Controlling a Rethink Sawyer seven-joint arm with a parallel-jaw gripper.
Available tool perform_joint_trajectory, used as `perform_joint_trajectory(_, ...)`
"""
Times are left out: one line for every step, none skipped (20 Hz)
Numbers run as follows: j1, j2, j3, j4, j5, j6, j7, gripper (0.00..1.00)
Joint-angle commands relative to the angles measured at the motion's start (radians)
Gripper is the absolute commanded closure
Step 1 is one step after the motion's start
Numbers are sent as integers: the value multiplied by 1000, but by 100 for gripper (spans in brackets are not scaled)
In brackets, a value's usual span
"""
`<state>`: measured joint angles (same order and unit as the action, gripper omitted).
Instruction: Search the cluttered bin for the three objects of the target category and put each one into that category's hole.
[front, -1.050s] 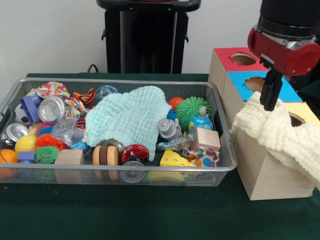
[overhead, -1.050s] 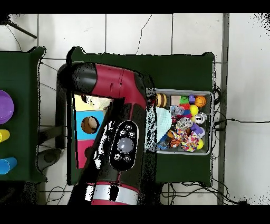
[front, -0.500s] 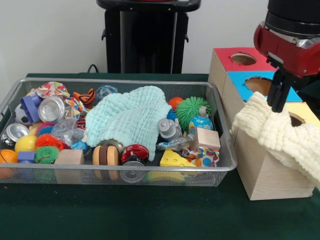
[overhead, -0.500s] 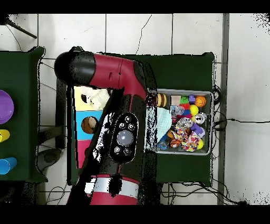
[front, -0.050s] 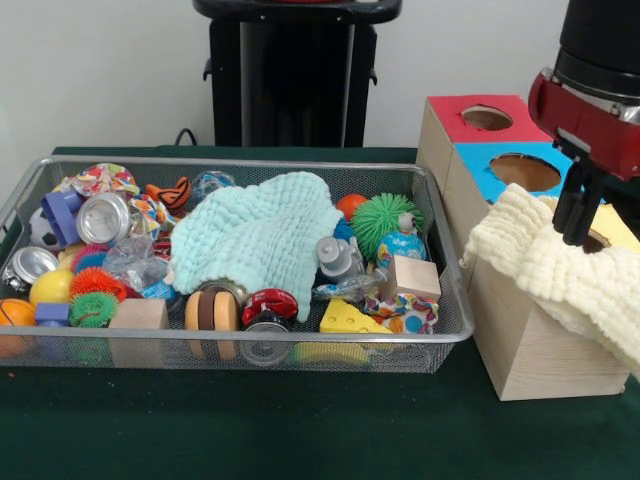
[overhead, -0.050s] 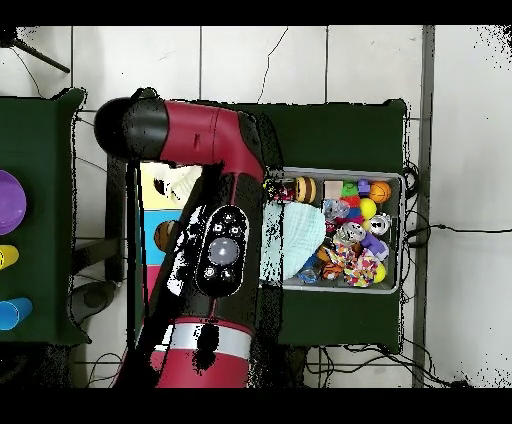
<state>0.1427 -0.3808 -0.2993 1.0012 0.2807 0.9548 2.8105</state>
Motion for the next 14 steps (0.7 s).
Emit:
perform_joint_trajectory(1, 73, 62, 45, -39, -45, 56, 100)
perform_joint_trajectory(4, 75, 62, 52, -36, -55, 65, 100)
perform_joint_trajectory(7, 75, 60, 65, -35, -73, 75, 100)
perform_joint_trajectory(8, 76, 58, 69, -36, -80, 75, 100)
perform_joint_trajectory(8, 77, 60, 78, -35, -94, 73, 100)
perform_joint_trajectory(8, 77, 63, 87, -34, -108, 72, 100)
perform_joint_trajectory(8, 80, 66, 95, -32, -121, 73, 100)
perform_joint_trajectory(11, 83, 64, 98, -31, -127, 77, 100)
perform_joint_trajectory(15, 86, 64, 100, -30, -130, 81, 100)
perform_joint_trajectory(18, 90, 63, 102, -29, -132, 85, 100)
perform_joint_trajectory(25, 96, 62, 104, -27, -136, 94, 100)
perform_joint_trajectory(31, 95, 60, 109, -24, -139, 103, 100)
perform_joint_trajectory(36, 95, 59, 115, -21, -142, 111, 100)
perform_joint_trajectory(42, 94, 57, 120, -18, -146, 120, 100)
